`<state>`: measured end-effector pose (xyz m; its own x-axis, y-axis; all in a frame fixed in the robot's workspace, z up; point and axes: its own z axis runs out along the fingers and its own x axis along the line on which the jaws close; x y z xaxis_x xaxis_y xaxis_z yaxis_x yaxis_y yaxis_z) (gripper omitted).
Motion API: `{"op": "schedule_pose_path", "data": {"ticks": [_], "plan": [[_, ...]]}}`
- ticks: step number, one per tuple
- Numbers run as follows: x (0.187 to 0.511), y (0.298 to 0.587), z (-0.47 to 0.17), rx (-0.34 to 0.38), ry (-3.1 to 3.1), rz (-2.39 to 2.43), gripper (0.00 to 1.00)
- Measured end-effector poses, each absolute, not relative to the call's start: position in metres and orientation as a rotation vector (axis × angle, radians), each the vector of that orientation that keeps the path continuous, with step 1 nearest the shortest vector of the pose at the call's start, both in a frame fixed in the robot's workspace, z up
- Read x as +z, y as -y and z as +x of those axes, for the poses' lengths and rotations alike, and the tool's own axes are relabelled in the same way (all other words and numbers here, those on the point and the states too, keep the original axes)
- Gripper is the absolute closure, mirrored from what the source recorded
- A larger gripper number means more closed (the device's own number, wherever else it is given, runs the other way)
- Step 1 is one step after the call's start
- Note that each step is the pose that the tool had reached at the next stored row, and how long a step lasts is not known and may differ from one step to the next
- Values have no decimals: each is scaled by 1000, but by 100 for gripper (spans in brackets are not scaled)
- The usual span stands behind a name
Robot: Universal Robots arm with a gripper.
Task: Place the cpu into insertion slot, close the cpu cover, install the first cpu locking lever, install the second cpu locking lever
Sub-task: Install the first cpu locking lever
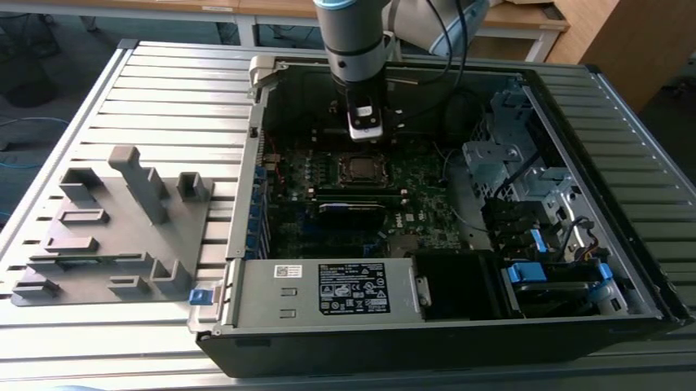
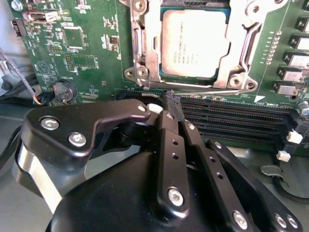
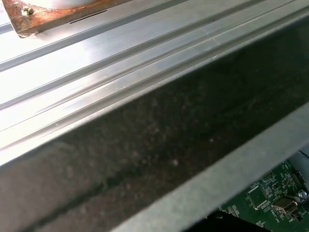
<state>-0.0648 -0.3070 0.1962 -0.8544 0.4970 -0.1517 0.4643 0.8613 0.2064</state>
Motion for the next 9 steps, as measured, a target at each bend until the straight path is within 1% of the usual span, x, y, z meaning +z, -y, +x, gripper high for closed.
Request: {"op": "schedule_pose_path", "data": {"ticks": [9], "plan": [[196, 311, -65, 240, -2837, 737, 89]]}}
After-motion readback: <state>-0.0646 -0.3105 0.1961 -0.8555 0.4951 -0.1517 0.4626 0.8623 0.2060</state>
